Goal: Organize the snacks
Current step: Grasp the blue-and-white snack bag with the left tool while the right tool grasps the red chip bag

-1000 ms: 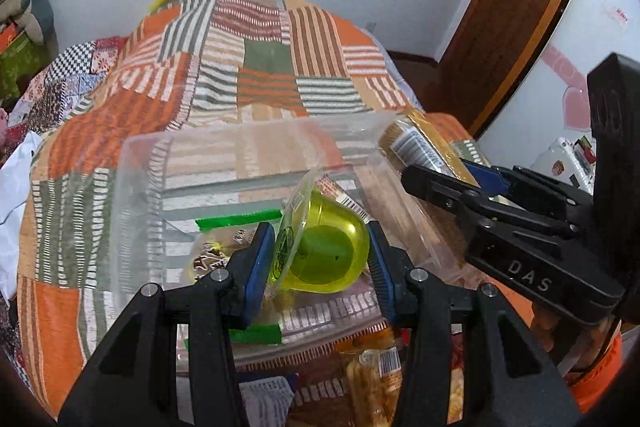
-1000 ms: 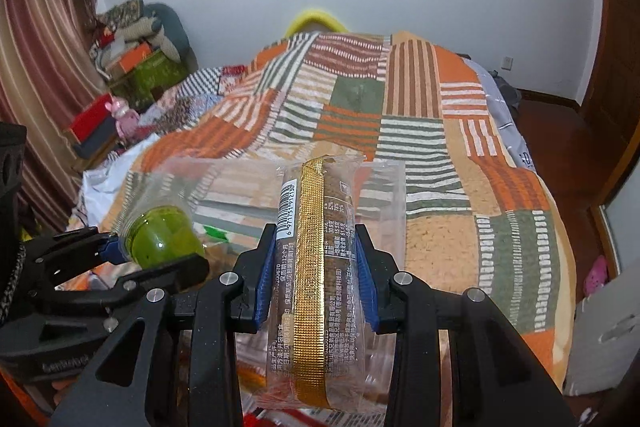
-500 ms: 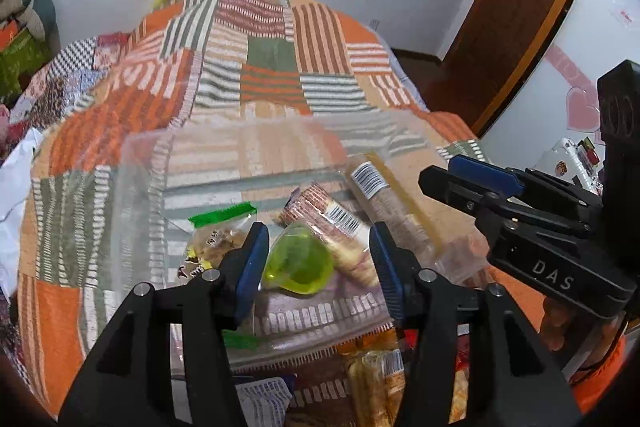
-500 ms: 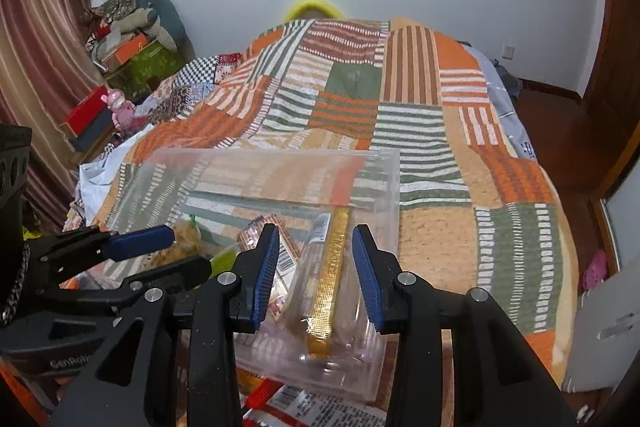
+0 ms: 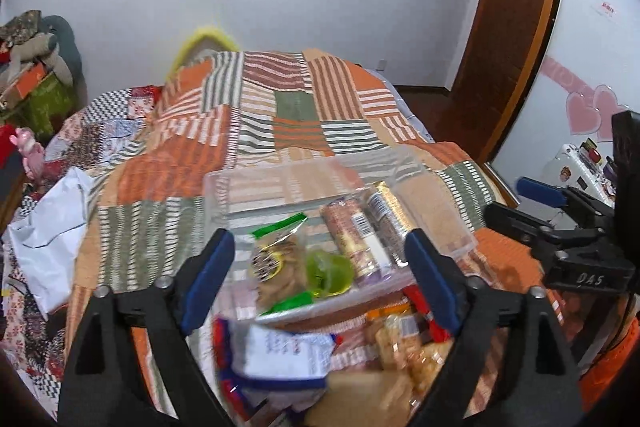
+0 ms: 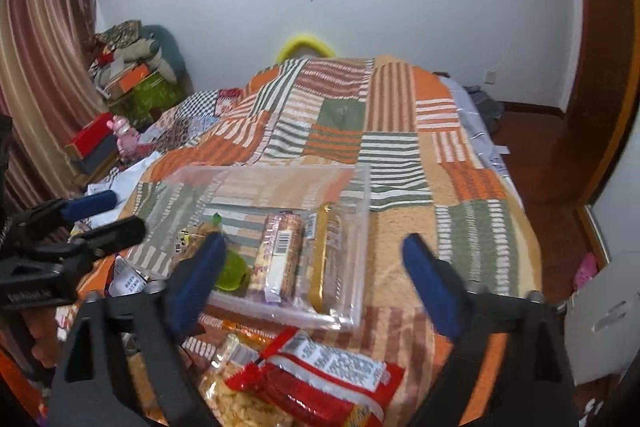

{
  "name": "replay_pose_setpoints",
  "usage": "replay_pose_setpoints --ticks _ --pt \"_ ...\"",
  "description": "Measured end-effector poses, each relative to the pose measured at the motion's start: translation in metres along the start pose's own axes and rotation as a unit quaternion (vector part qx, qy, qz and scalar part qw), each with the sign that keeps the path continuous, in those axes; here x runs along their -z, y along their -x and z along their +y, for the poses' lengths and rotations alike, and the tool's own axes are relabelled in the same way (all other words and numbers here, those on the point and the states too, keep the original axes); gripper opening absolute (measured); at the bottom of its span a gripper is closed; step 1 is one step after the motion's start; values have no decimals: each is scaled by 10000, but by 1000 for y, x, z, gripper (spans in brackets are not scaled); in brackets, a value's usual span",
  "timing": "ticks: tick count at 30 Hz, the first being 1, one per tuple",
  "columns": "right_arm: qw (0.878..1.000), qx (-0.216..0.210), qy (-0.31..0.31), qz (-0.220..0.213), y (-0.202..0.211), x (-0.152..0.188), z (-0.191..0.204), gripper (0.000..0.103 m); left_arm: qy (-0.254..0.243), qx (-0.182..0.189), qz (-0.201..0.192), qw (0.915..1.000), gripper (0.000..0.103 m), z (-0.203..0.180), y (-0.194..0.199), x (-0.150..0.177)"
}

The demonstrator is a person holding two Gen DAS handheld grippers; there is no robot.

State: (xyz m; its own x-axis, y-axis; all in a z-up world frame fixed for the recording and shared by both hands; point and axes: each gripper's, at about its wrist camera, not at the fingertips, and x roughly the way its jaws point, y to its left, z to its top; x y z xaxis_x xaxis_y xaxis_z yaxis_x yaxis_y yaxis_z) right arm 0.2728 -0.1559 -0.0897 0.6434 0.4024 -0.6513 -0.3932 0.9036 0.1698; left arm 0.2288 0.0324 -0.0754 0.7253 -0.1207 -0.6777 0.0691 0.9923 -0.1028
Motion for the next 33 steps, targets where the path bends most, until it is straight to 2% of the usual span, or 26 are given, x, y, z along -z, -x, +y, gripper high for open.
replay_pose_setpoints --ticks 4,12,20,27,31,32,33 --pt "9999 111 63 24 5 12 0 101 76 -47 120 9999 93 14 7 17" --pt "9990 207 151 376 0 46 1 102 268 -126 447 9986 93 36 -1 56" --pt "9953 332 40 914 -31 74 0 102 468 -109 916 9946 93 48 -28 89" --pt "9916 161 -372 1230 -49 84 -13 103 435 125 1090 9930 94 36 -46 97" --pt "9916 293 -142 1251 -51 90 -9 103 546 243 1086 9923 94 35 -54 100" --pt "9916 306 -89 1255 -51 91 -7 103 575 275 1081 9921 92 35 -55 101" --pt "9916 298 -66 1260 -52 91 -7 103 618 351 1069 9917 86 35 -55 101"
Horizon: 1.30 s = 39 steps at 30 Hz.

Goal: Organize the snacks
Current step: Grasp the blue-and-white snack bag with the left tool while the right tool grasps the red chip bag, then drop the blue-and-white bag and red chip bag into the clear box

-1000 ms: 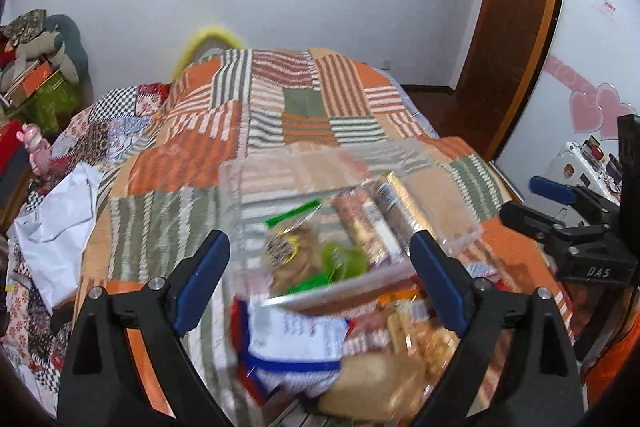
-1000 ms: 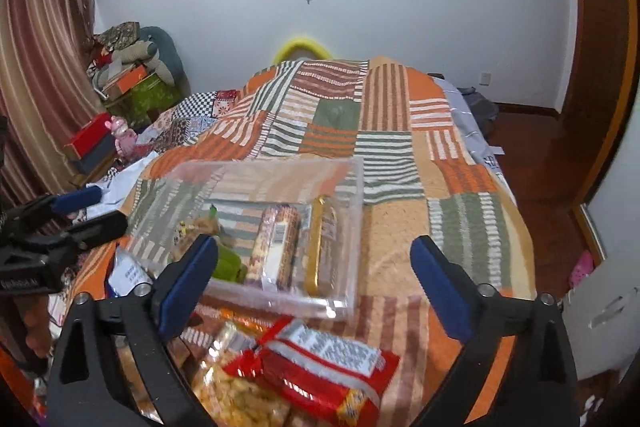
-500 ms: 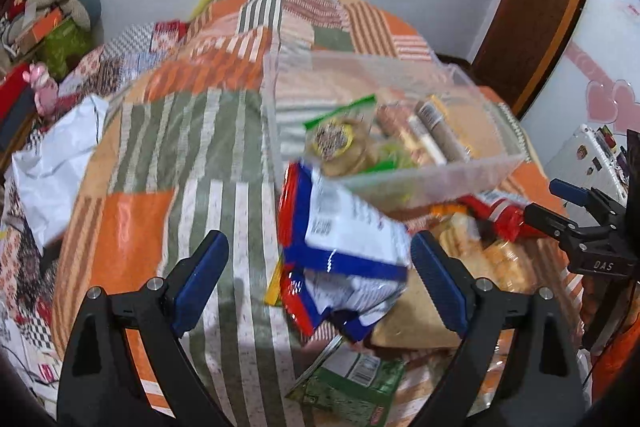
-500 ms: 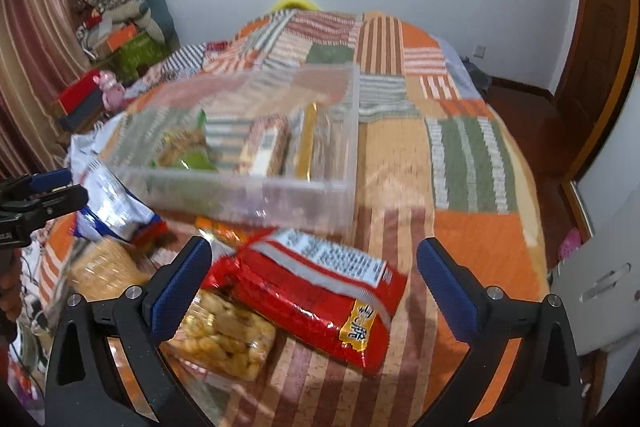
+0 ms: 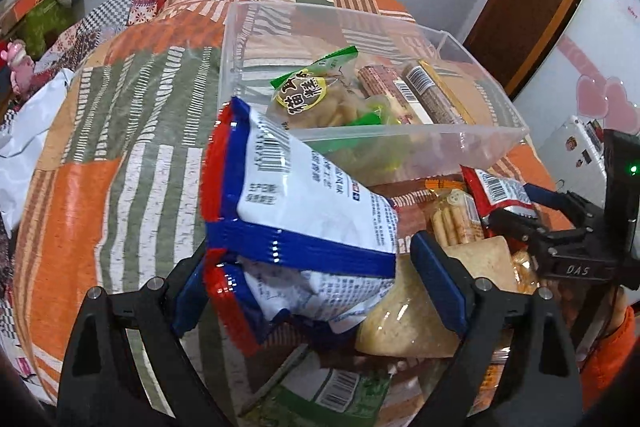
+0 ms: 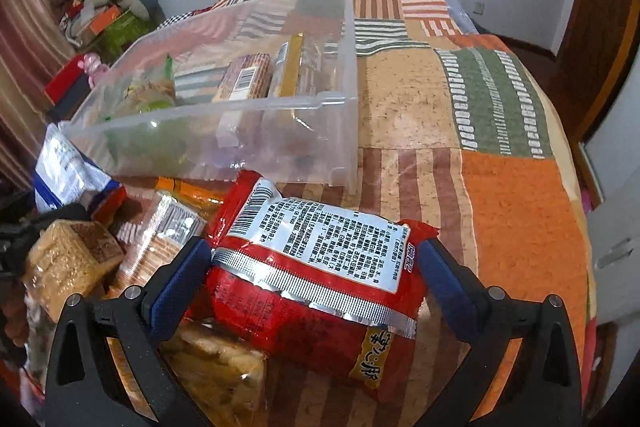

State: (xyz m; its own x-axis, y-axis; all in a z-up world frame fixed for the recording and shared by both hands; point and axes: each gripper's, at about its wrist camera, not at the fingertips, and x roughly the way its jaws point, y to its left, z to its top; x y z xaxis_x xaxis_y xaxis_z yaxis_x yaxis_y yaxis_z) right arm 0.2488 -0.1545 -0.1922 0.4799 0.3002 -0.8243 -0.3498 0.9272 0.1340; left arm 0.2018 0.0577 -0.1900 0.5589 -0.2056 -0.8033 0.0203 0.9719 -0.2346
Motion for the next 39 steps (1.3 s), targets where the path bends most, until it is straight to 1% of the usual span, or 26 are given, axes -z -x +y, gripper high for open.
replay_pose_setpoints --ticks 1,3,4,5,6,8,9,11,14,17,25,28,29,32,39 --pt "10000 -23 -23 3 0 0 -1 103 34 53 -3 10000 85 1 1 1" --pt "9999 -97 -63 27 1 1 -5 103 19 50 -92 9999 77 1 5 2" --pt "9999 -132 -86 20 0 1 -6 102 -29 34 -115 9999 75 0 7 2" --pt "9998 -167 -97 17 0 2 -7 99 -65 17 -127 9999 73 0 9 3" --pt "9997 -206 -89 7 1 3 -7 97 -109 -10 -146 9998 72 -1 10 4" --pt "9998 -196 -52 -8 2 4 -6 86 -190 -82 -189 9996 71 -2 14 5" --pt "9999 -134 -2 -31 3 5 -6 83 -221 -112 -206 9995 71 -3 16 6" --pt "9999 -63 69 -60 7 6 -5 78 -265 -188 -297 9990 70 -5 21 7" --pt "9999 -19 97 -101 11 7 -6 75 -251 -206 -404 9987 69 -5 29 5" --pt "9998 -35 36 -172 19 6 -7 75 -214 -148 -548 9982 69 -4 42 1" --pt "9983 -108 -117 -560 51 0 -18 75 -256 -108 -890 9956 69 -8 75 -11" --pt "9968 -291 -243 -708 62 -4 -21 75 -246 -97 -1023 9944 69 -10 85 -16" --pt "9963 -289 -243 -770 65 -6 -20 75 -243 -104 -1068 9939 69 -11 88 -19" --pt "9949 -185 -120 -981 76 -13 -11 75 -254 -135 -1223 9921 69 -13 97 -30" --pt "9903 -120 172 -1375 90 -39 9 75 -269 -129 -1503 9882 69 -21 107 -54"
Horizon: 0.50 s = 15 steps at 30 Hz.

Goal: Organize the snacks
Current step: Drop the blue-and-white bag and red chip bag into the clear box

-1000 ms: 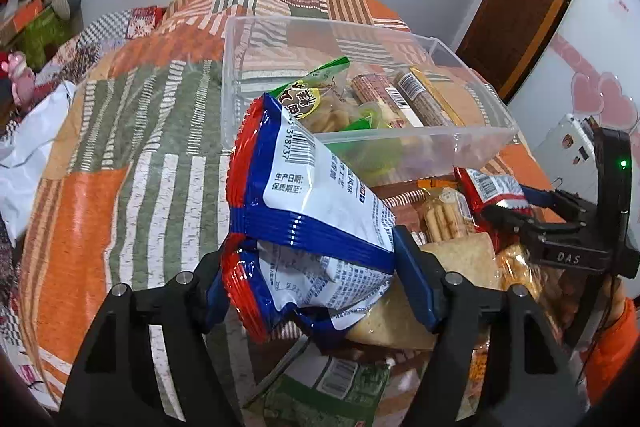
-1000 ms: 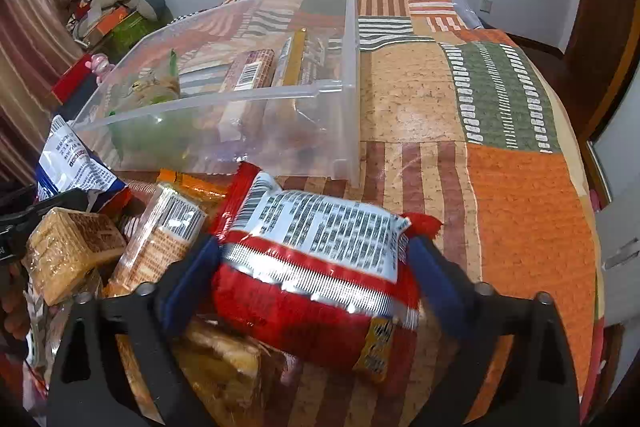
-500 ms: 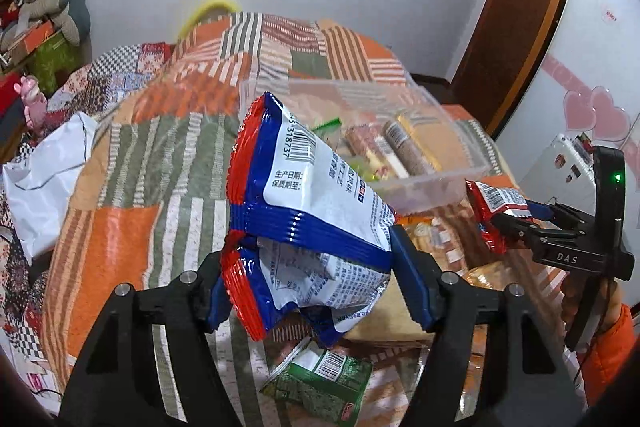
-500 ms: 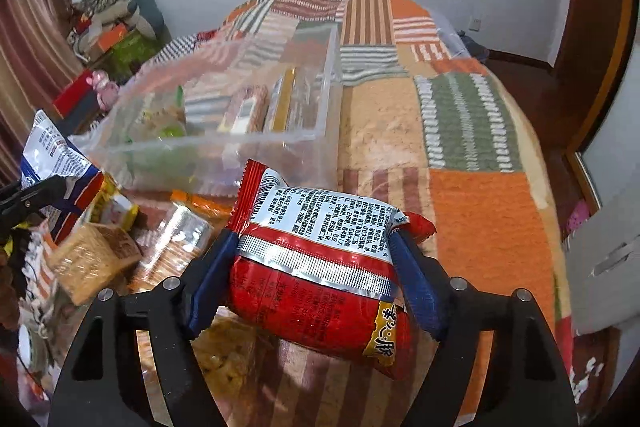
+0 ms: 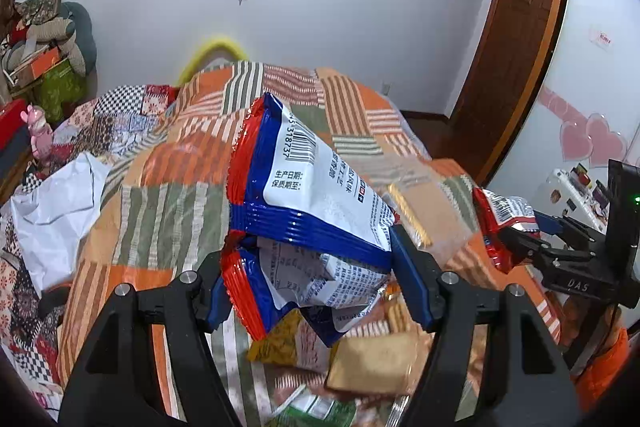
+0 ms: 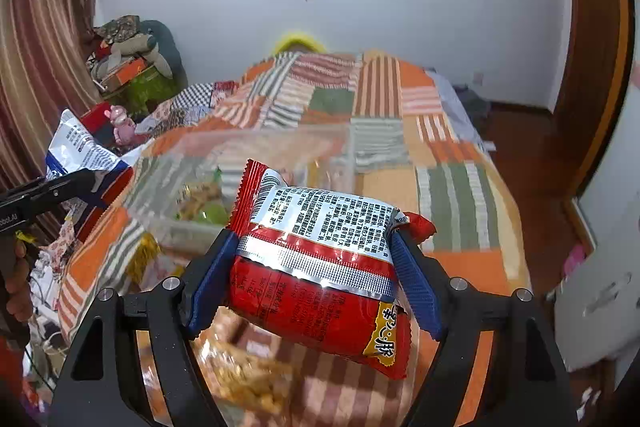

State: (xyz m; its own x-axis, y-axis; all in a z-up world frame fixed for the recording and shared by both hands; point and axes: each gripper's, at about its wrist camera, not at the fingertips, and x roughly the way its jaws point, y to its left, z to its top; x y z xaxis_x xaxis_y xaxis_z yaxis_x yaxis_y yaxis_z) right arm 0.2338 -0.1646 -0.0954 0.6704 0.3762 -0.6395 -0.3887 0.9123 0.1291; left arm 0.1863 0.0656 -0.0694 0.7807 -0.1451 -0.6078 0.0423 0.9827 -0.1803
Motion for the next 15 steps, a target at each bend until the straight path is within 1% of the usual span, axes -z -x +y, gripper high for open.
replay_pose_setpoints --ticks 4,9,13,15 --pt "9998 -98 91 -157 -7 -16 9 75 -9 12 -104 9999 69 -2 -3 -15" --pt "9993 -255 92 -252 -20 -33 17 75 30 -4 -118 9999 69 0 -15 -32" --pt "9990 -388 21 -240 -36 -44 22 75 112 -104 -40 9999 69 7 -34 -41" --pt "9990 -403 23 -203 -44 -47 24 76 200 -82 55 9998 69 12 -44 -44"
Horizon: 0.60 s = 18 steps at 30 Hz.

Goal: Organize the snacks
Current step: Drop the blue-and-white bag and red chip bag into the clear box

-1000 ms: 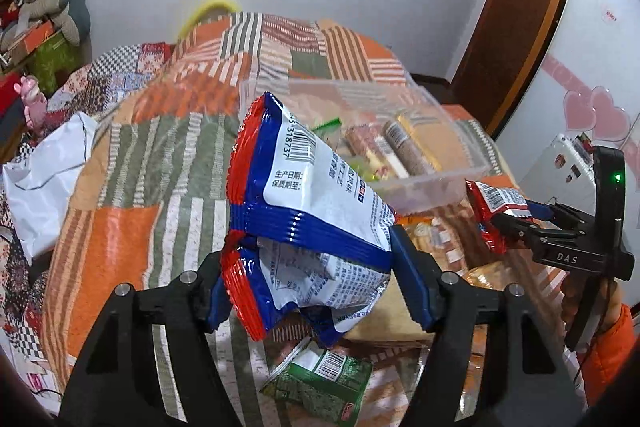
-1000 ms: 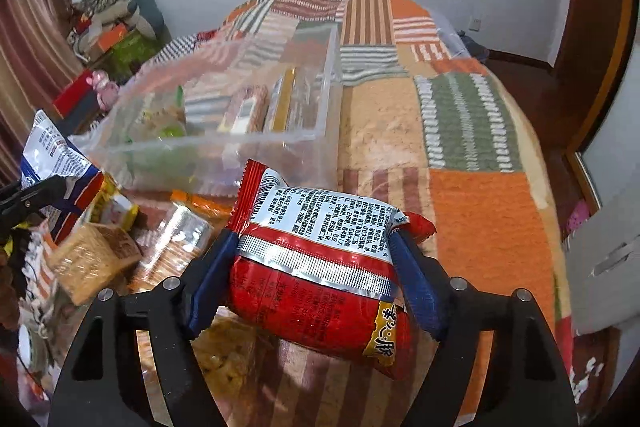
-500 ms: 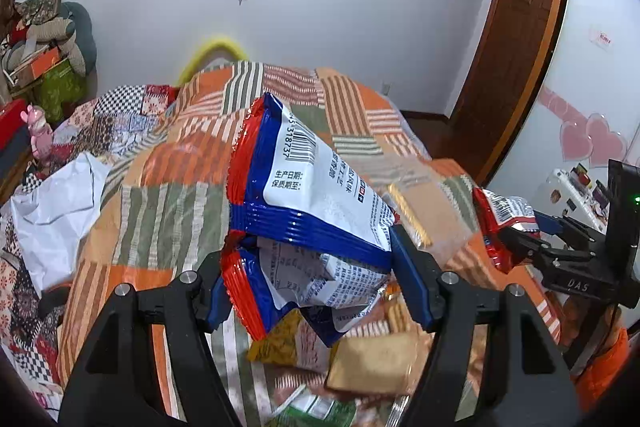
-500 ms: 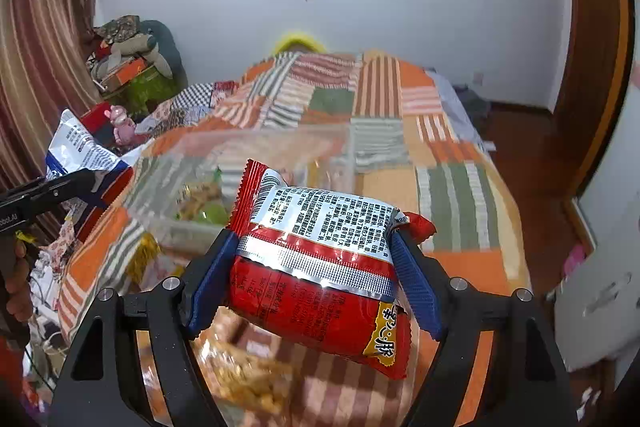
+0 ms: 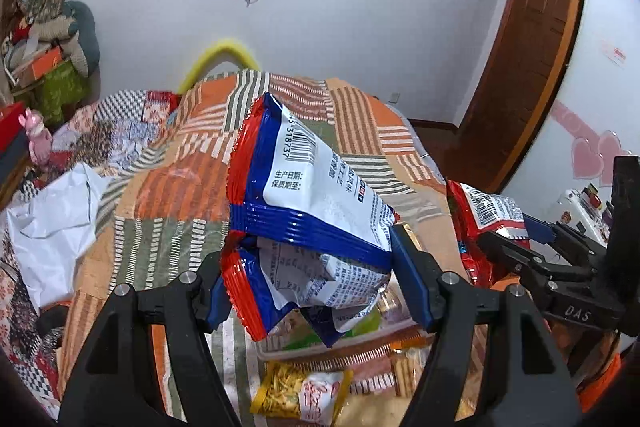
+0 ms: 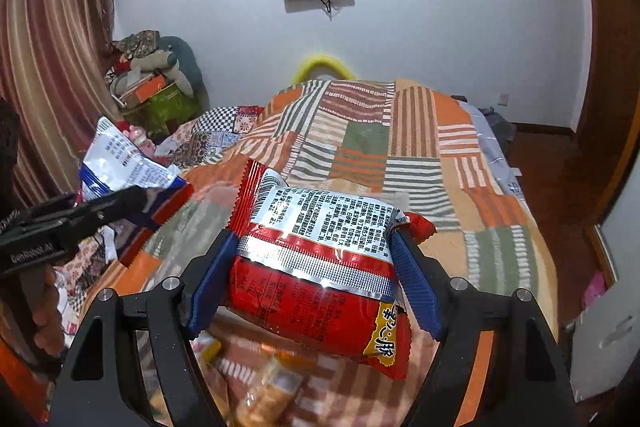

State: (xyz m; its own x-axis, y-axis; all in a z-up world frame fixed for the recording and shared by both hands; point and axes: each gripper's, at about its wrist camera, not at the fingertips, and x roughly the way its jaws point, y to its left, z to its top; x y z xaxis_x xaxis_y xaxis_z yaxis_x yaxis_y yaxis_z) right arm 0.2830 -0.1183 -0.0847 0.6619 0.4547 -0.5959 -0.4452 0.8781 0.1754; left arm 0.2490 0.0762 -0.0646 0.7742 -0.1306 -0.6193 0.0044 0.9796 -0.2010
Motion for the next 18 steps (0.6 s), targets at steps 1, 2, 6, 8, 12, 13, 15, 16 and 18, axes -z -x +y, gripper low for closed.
replay_pose_setpoints --ticks 1,2,6,8,12,13,15,16,18 --pt "10000 -18 -4 24 -6 -1 1 75 58 16 73 10000 69 3 -8 -1" --pt "10000 -31 -9 65 -10 -2 2 75 93 11 119 9999 69 5 -13 -1" --pt "9996 -39 1 275 -32 -4 4 76 86 -201 321 9992 69 13 -42 0" --pt "9992 -69 -9 399 -42 -3 4 76 33 -369 415 9985 69 14 -56 2" --pt "9978 -123 -40 643 -61 -3 4 76 35 -449 581 9973 69 18 -78 4" --pt "9974 -125 -33 706 -66 -2 4 76 39 -480 605 9970 69 19 -82 5" --pt "9964 -122 -46 834 -75 -1 4 76 17 -546 622 9966 69 18 -90 5" --pt "9959 -135 -51 890 -78 -1 3 76 -3 -572 628 9964 69 18 -93 4" --pt "9950 -150 -52 991 -85 -1 4 76 -26 -606 660 9960 69 16 -99 5"
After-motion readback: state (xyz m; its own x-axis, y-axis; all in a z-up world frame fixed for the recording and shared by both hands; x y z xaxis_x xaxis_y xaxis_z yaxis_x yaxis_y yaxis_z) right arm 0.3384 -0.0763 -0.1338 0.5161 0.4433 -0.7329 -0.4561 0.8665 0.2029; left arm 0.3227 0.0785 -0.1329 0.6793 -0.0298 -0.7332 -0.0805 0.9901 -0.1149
